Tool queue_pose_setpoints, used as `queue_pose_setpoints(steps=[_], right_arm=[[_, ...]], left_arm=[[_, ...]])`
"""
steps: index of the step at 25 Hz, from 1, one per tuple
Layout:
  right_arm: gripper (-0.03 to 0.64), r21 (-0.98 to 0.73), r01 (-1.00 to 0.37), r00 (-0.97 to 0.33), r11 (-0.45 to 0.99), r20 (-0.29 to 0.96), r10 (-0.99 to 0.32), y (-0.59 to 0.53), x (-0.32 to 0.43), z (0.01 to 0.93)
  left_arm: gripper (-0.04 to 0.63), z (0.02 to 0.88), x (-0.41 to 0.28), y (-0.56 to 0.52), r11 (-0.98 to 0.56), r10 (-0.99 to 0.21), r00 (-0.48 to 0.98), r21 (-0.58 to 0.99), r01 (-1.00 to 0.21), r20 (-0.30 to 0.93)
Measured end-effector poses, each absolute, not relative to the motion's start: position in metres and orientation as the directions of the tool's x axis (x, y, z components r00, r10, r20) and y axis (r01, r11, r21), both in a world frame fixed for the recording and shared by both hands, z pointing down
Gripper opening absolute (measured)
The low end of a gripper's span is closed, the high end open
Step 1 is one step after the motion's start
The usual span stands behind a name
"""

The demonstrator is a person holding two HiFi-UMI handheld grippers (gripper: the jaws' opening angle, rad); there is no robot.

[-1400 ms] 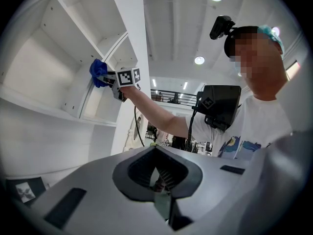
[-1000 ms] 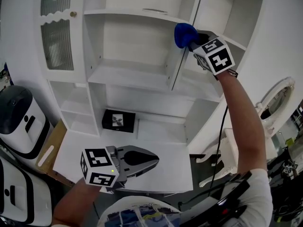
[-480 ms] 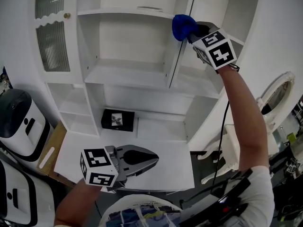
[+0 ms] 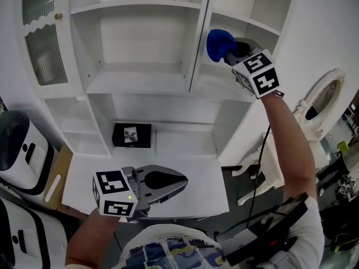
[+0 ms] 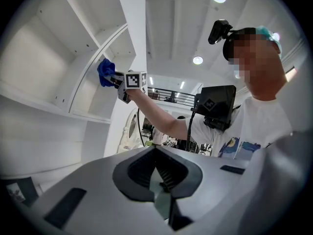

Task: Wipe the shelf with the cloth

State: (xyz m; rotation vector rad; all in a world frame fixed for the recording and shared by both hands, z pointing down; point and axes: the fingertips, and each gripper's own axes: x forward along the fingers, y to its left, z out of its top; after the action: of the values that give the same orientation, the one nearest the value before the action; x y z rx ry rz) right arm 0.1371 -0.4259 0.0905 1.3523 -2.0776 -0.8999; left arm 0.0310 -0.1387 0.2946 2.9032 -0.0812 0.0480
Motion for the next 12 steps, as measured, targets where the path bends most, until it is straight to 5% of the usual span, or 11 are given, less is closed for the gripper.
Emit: queue_pose_setpoints(steps=[12], right_arm=[[0.067,0.764,-0.553,-0.226,0.333,0.247,-0.942,-0.497,0.194,0.177]], left_arm=[[0.012,0.3,0.051,-0.144,-0.967,-0.057,0.997,0.247,-0.067,0.046]])
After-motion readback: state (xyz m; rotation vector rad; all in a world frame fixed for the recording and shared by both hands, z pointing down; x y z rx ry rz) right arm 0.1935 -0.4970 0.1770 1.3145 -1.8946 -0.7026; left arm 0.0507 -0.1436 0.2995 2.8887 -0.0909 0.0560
